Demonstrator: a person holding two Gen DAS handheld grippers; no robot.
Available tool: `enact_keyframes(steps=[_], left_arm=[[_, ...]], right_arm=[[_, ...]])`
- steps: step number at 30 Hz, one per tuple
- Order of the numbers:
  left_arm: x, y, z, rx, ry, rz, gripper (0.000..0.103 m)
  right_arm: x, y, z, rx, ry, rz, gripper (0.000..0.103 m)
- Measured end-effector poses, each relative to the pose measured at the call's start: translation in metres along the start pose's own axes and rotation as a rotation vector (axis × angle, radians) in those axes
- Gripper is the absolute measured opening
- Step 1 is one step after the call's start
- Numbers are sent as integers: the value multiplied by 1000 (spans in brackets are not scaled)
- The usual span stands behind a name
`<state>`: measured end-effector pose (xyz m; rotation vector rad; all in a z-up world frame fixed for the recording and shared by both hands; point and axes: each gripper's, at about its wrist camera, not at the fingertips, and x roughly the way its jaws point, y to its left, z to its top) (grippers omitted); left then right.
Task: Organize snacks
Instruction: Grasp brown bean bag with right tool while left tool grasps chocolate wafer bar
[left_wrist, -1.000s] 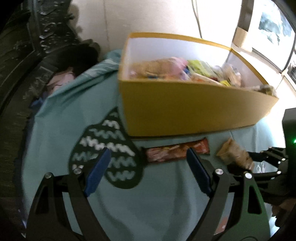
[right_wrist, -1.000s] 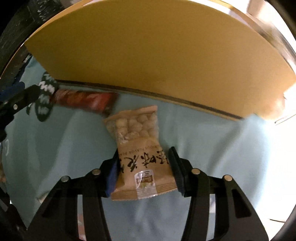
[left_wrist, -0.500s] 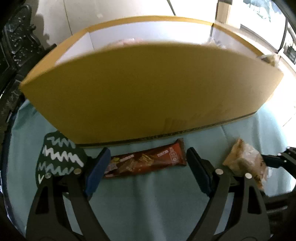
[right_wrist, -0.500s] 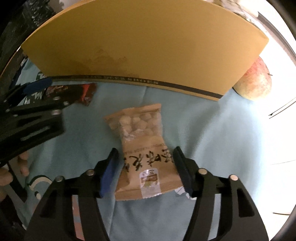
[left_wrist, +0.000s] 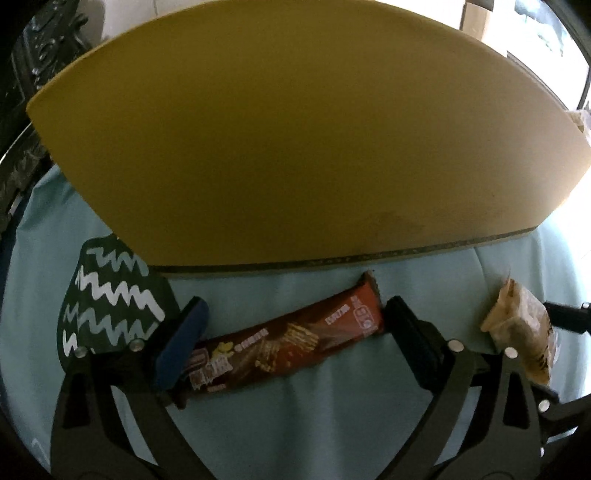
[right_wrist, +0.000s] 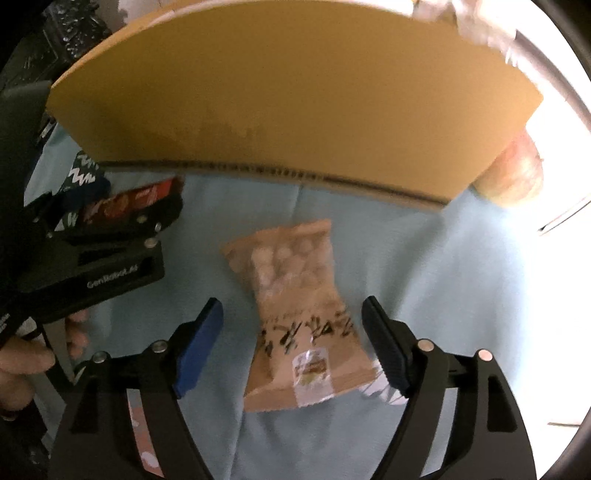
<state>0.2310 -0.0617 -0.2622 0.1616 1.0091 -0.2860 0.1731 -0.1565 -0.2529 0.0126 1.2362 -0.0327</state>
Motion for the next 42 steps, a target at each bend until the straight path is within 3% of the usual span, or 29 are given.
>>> enact_keyframes(steps=[7, 8, 9, 10, 12, 14, 23, 25, 27, 33, 38, 40, 41, 42], left_arm=[[0, 2, 0, -1, 7, -2, 99], [0, 2, -1, 1, 5, -4, 93], [0, 3, 5, 3, -12, -8, 76], [2, 5, 11, 8, -24, -13, 68], [-3, 7, 10, 14, -34, -30, 37], [-6, 12, 9, 9, -28, -42, 28], [-20, 32, -12, -32, -31, -112, 28], [-24, 41, -16, -53, -30, -160, 34], [-30, 48, -17, -49, -43, -179, 50], [-38, 51, -12, 83, -46, -243, 70], [-37, 46, -18, 123, -29, -242, 70], [-38, 32, -28, 219, -22, -232, 54], [-36, 26, -31, 248, -2, -245, 38], [-34, 23, -37, 282, 14, -229, 34]], right_arm=[[10, 4, 8, -37, 34, 6, 68], [10, 3, 8, -39, 35, 10, 67], [11, 3, 7, -36, 36, 14, 67], [11, 3, 6, -40, 33, 13, 67], [14, 2, 5, -38, 27, 13, 67], [13, 2, 5, -37, 27, 13, 67], [1, -12, -2, -53, 22, 18, 65], [0, -12, -4, -57, 20, 17, 65], [2, -9, -5, -52, 20, 17, 65], [5, -9, -8, -48, 18, 19, 67], [1, -11, -7, -49, 17, 20, 67], [-1, -12, -5, -52, 18, 22, 67], [-1, -12, -5, -52, 19, 22, 67], [-1, -12, -6, -53, 18, 21, 67]])
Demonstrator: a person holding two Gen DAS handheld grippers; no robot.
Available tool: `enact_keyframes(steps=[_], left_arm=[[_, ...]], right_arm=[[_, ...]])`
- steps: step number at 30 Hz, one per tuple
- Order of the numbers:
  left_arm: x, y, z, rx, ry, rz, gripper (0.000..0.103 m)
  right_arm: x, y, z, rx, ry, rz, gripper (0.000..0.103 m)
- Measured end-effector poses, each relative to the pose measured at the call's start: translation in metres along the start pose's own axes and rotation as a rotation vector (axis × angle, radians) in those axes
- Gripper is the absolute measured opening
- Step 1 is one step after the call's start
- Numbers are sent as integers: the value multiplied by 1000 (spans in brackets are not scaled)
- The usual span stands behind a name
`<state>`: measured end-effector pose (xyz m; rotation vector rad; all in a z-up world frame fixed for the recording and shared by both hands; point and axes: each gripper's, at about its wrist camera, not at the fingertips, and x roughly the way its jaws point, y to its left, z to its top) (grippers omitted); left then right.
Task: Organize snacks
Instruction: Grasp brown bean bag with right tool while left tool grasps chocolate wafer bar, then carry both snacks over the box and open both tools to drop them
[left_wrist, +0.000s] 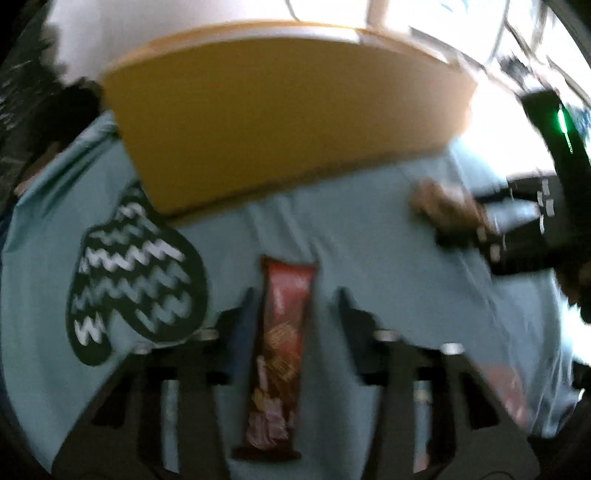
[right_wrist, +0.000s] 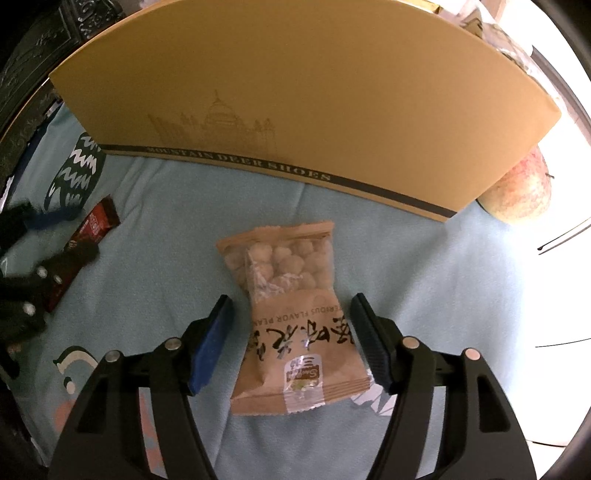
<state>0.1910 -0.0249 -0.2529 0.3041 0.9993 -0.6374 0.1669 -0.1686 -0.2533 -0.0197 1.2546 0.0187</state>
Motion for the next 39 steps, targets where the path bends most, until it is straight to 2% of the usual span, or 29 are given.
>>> enact_keyframes(steps=[1, 6, 8, 13, 15, 18, 19, 21, 22, 23, 26, 31, 39], left_arm=[[-1, -2, -3, 16, -6, 15, 34], [-9, 9, -14, -38, -29, 16, 34], [-14, 19, -23, -63, -24, 44, 34], [-15, 17, -27, -40, -25, 74, 34], [-14, 9, -26, -35, -28, 84, 26], [-17, 6, -29, -45, -36, 101, 24], [-17, 4, -30, -61, -37, 100, 24], [-20, 1, -32, -77, -36, 101, 23], [-19, 3, -31, -80, -36, 103, 23], [-21, 3, -31, -93, -37, 99, 23], [-27, 7, -28, -120, -55, 102, 23], [-37, 7, -21, -136, -83, 100, 24], [-49, -2, -19, -134, -102, 78, 24]], right_arm=[[-2, -1, 2, -1, 0, 0, 67], [-4, -1, 3, 0, 1, 1, 67], [-4, -1, 3, 1, 0, 1, 67], [-6, -1, 3, 3, -3, -3, 67], [-6, -1, 3, 1, 0, -4, 67], [-7, -1, 5, -5, 9, -4, 67], [-7, -1, 5, -7, 10, -3, 66], [-10, 0, 5, -18, 0, 4, 55], [-10, 0, 5, -23, -4, 8, 45], [-12, 0, 4, -25, -6, 6, 42], [-15, -6, 0, 1, 1, 38, 41], [-24, -29, -11, 112, 6, 113, 39], [-48, -47, -28, 175, -21, 160, 39]])
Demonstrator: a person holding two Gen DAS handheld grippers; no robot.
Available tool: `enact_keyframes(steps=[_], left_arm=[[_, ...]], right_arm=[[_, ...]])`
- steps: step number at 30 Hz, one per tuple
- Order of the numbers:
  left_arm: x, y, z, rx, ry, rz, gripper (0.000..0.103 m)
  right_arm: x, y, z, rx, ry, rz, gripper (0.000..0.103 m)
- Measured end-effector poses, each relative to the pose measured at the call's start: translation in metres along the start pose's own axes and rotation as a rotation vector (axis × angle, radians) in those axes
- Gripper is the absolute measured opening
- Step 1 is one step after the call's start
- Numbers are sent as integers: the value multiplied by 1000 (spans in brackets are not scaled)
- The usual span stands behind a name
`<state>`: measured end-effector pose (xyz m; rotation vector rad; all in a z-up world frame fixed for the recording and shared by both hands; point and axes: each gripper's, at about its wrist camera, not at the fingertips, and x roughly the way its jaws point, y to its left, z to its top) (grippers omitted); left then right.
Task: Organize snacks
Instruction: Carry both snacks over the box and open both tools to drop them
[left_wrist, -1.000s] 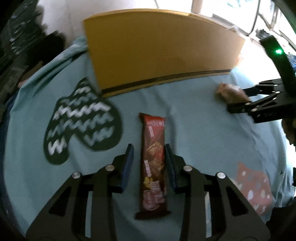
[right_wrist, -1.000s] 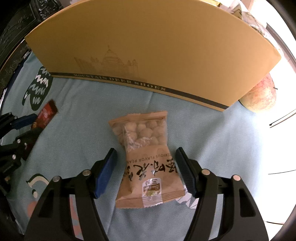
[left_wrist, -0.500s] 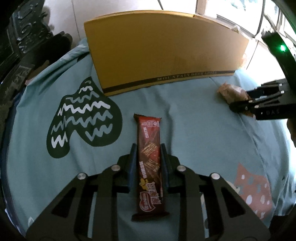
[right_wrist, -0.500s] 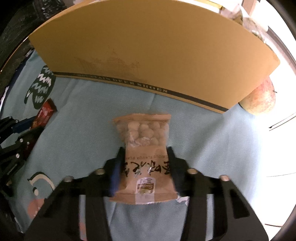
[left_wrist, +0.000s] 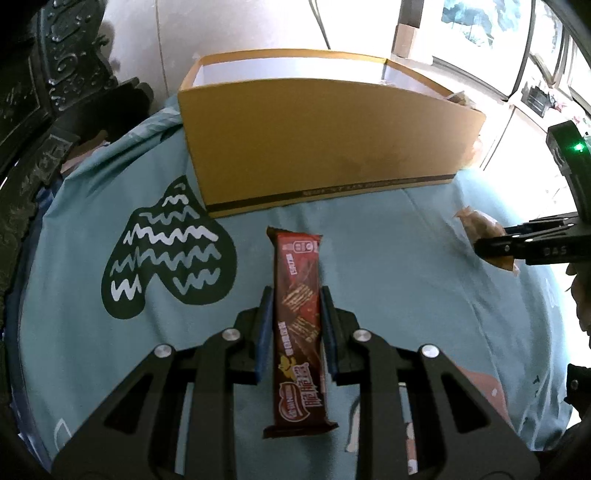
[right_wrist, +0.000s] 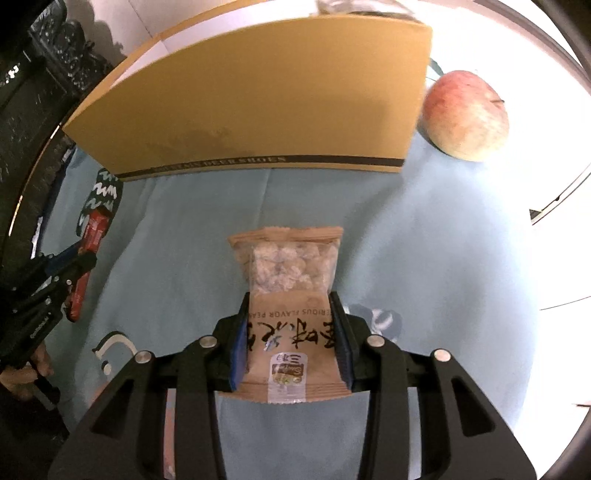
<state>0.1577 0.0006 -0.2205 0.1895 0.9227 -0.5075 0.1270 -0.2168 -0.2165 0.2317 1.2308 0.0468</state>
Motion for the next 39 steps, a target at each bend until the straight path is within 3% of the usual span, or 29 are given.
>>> enact_keyframes(steps=[11, 26, 32, 39], left_arm=[[-29, -18, 10, -13, -18, 15, 24], [-103, -32, 42, -56, -117, 24, 24], [-124, -34, 65, -58, -173, 19, 24], [-139, -30, 131, -72, -269, 21, 24]], right_arm=[[-36, 6, -22, -33, -39, 34, 39], [-129, 37, -16, -111, -211, 81, 39], [-164, 49, 8, -137, -298, 78, 39], [-203, 47, 63, -148, -401, 51, 39]])
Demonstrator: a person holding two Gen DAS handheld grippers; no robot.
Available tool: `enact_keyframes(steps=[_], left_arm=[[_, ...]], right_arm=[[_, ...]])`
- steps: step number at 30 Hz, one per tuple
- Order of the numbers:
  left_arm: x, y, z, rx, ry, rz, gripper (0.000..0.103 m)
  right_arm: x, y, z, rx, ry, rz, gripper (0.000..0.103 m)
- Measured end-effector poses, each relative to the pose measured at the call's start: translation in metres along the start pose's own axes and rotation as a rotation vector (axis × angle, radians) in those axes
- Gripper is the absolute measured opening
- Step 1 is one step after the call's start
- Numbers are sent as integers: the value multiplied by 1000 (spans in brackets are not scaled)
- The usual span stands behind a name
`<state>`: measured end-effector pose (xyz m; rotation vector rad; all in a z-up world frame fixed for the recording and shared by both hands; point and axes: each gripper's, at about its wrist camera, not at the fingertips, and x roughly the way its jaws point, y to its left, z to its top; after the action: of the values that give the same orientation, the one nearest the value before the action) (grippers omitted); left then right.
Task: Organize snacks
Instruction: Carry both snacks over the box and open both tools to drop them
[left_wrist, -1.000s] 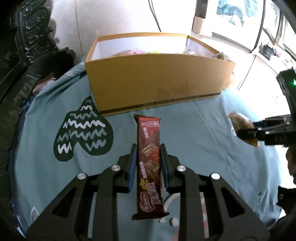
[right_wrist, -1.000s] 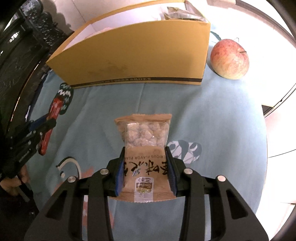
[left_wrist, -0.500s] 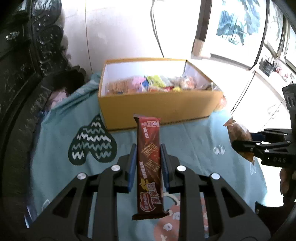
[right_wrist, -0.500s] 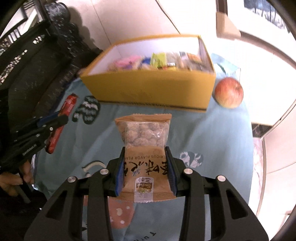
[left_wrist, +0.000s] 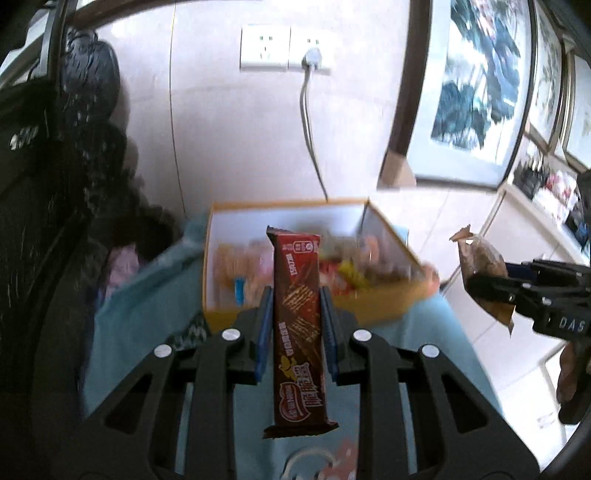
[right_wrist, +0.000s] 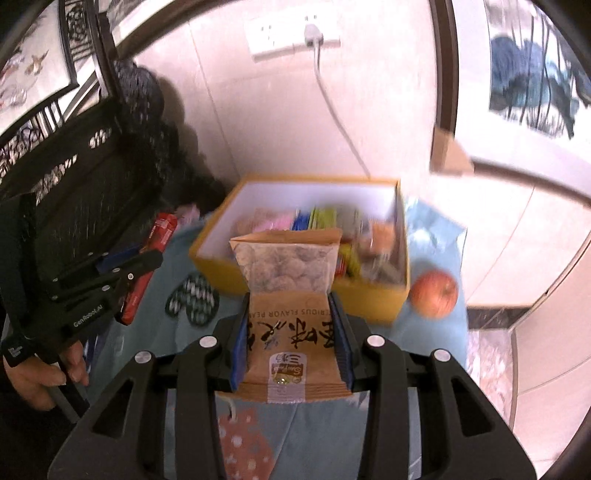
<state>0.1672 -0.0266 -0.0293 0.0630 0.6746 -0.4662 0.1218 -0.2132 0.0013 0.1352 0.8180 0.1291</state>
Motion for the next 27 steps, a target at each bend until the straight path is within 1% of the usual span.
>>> enact_keyframes(steps=[4, 7, 11, 12, 13, 14, 15, 16, 17, 20, 21, 24, 25, 27], left_arm=[[11, -4, 41, 18, -44, 3, 24], [30, -8, 67, 26, -48, -4, 24], [67, -9, 91, 48, -32, 23, 25], [83, -7, 95, 44, -15, 38, 42], [97, -4, 96, 35, 6, 52, 64], [109, 0, 96, 20, 25, 82, 98], [121, 5, 93, 1, 27, 134, 100], [127, 8, 91, -3, 42, 159, 100], [135, 11, 87, -9, 75, 187, 101], [132, 15, 74, -22, 78, 207, 101], [128, 15, 68, -21, 83, 222, 101], [110, 15, 53, -47, 84, 234, 101], [103, 14, 49, -59, 83, 235, 101], [83, 11, 39, -89, 88, 224, 101]], right_arm=[[4, -7, 39, 0, -26, -11, 39], [16, -14, 67, 0, -33, -25, 39], [47, -28, 100, 13, -12, -25, 41], [58, -31, 105, 17, 11, -15, 44], [76, -38, 113, 30, 51, -41, 58], [82, -41, 113, 40, 61, -64, 65], [88, -45, 115, 55, 67, -73, 65], [93, -49, 114, 76, 75, -67, 65], [93, -50, 111, 84, 77, -63, 65], [92, -45, 94, 60, 93, -64, 65], [92, -43, 88, 53, 102, -68, 65], [84, -35, 67, 47, 116, -74, 65], [75, -32, 57, 47, 116, -77, 68], [61, -26, 44, 51, 123, -85, 86]])
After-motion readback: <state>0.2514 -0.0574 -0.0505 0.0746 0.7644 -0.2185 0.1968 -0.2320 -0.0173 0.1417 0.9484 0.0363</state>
